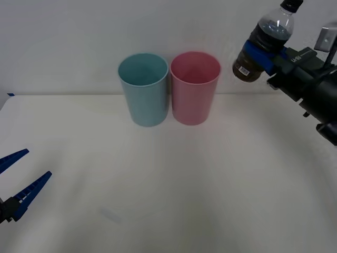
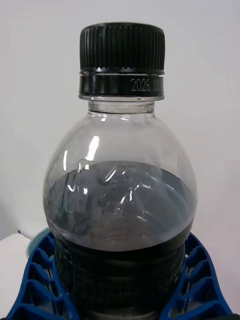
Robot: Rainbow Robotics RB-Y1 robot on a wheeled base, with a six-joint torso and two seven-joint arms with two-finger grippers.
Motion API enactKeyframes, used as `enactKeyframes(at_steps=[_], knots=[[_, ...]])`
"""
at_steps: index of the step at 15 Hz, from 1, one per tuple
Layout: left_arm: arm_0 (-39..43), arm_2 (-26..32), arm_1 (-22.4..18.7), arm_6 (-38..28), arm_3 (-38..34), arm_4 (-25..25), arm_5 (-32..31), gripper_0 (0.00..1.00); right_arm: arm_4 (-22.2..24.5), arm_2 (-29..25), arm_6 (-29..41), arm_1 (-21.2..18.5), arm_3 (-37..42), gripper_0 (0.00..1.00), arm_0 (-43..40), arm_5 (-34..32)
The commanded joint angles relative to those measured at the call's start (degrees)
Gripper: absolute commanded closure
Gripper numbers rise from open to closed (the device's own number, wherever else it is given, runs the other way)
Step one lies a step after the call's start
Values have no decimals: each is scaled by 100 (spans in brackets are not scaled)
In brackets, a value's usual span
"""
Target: Grasp the object on the table and drop it into the matching bin: aluminum can to the light blue bin, PET bottle to the pink bin.
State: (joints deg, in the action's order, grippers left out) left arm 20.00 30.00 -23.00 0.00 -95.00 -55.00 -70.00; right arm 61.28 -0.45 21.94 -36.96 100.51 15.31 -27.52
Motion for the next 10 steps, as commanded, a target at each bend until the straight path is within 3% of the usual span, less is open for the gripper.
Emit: enactKeyframes(at_steps=[1,4,8,10], knots=[[0,0,0,0,0,0,0,0,121,344,-41,-13,-664,100,692,1],[0,0,0,0,0,0,0,0,367,686,-67,40,-1323,100,1343,1],[0,0,0,0,0,0,0,0,868,871,-85,426,-2158,100,2055,-17],[0,0,0,0,0,0,0,0,877,1047,-120,541,-2571,100,2415,-8]])
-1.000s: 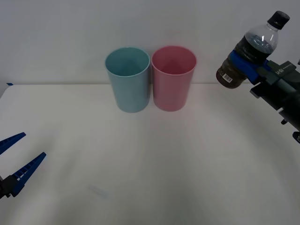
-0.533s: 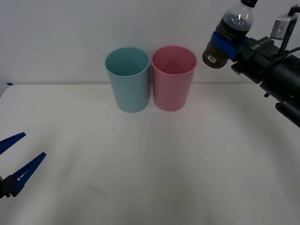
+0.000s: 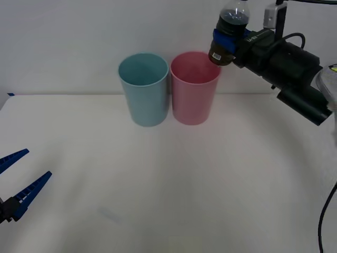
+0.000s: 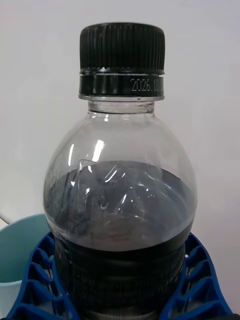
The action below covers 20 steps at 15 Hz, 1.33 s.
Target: Grasp the object on the table and drop it into the matching bin: aluminum can to the light blue bin, PET bottle to the pink bin.
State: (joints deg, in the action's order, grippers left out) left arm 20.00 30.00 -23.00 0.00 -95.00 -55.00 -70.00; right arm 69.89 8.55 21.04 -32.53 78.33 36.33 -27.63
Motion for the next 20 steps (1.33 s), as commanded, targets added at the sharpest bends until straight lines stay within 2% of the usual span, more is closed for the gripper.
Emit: enactKeyframes(at_steps=[1,6,10,11,12,13,20], knots=[[0,0,0,0,0,0,0,0,16,235,-65,186,-635,100,524,3],[0,0,0,0,0,0,0,0,24,534,-214,511,-1610,100,1227,-5],[0,0,0,0,0,0,0,0,24,604,-258,617,-1830,98,1394,3],[0,0,0,0,0,0,0,0,24,604,-267,626,-1830,88,1394,3],[0,0,0,0,0,0,0,0,24,604,-267,626,-1830,49,1394,3],[0,0,0,0,0,0,0,0,24,604,-267,617,-1830,0,1394,3],[0,0,0,0,0,0,0,0,-99,551,-320,599,-1602,0,1166,12]])
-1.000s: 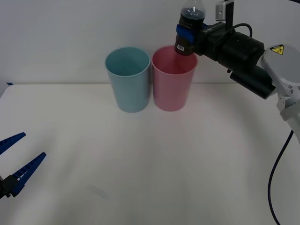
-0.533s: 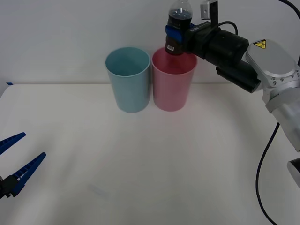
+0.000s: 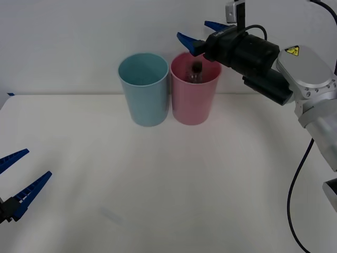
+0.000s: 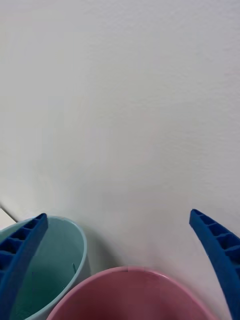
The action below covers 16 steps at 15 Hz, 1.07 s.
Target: Grasp the object on the table and drop it into the matching bin: aluminum can to the light blue bin, PET bottle to the pink bin.
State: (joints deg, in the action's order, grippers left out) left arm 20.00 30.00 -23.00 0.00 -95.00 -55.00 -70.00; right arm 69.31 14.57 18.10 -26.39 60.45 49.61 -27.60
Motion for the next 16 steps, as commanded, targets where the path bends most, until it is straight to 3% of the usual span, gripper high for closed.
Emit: enactKeyframes(at_steps=[1,12,16], knots=[[0,0,0,0,0,0,0,0,-41,-77,-26,-42,362,0,-276,17],[0,0,0,0,0,0,0,0,-32,-693,-35,-437,2551,0,-2227,9],[0,0,0,0,0,0,0,0,-41,-1159,-79,-622,3386,0,-3212,-176]])
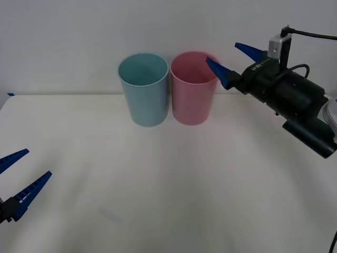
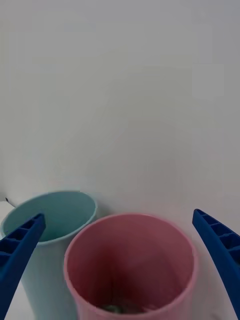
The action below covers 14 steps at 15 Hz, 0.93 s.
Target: Grasp the object on the table and drop it into the matching bin: aluminum can to the light blue bin, PET bottle to the pink bin.
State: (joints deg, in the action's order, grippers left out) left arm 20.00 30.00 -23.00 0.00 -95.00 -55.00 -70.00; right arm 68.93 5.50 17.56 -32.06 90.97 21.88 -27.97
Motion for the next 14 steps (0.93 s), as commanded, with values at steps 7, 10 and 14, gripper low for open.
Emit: enactKeyframes(at_steps=[7,10,14], knots=[[0,0,0,0,0,0,0,0,-72,-1341,-341,-46,1090,0,-1942,-1079],[0,0,0,0,0,0,0,0,-318,-1605,-877,-37,1239,0,-2540,-1211],[0,0,0,0,0,0,0,0,-688,-1825,-1721,-37,1239,0,-3164,-1369]])
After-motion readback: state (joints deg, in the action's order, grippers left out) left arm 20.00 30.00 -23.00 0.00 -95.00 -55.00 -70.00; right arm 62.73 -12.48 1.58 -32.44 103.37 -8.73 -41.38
